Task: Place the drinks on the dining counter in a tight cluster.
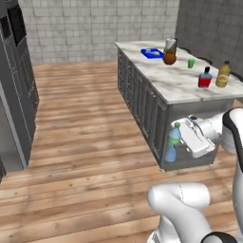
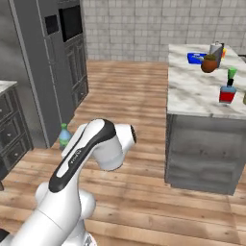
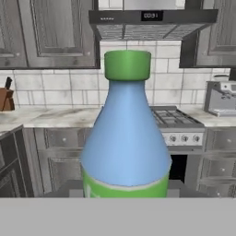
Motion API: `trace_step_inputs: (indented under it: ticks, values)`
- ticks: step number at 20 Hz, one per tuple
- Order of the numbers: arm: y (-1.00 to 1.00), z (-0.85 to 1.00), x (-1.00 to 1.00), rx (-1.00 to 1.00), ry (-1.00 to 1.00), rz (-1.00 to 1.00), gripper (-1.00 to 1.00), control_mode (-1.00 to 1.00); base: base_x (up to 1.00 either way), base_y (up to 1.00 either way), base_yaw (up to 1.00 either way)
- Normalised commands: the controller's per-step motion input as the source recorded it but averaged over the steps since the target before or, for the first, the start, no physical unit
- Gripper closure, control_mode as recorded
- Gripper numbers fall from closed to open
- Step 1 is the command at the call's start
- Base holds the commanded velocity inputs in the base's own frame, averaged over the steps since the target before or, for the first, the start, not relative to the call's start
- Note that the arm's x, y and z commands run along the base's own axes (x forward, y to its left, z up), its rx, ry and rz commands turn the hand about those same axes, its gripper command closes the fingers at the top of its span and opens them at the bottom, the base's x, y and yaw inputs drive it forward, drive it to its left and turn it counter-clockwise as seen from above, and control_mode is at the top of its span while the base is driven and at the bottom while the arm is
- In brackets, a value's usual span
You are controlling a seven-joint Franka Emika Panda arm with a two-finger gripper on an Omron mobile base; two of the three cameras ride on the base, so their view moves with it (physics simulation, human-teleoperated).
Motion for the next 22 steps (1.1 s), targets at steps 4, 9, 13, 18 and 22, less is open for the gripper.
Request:
trace_step_inputs:
  ticks: [4,9,13,18,22]
  values:
    - [0.0,0.0,0.0,0.0,0.0,0.0,1.0,1.0,0.42,-1.0,0.02]
    - [0.0,0.0,0.0,0.0,0.0,0.0,1.0,1.0,0.85,-1.0,0.35]
    - [0.0,0.0,0.0,0.0,0.0,0.0,1.0,1.0,0.66,-1.0,0.38]
    - [0.0,0.0,0.0,0.0,0.0,0.0,1.0,1.0,0.04,-1.0,0.1]
    - [0.0,0.0,0.0,0.0,0.0,0.0,1.0,1.0,-0.31,-1.0,-0.06]
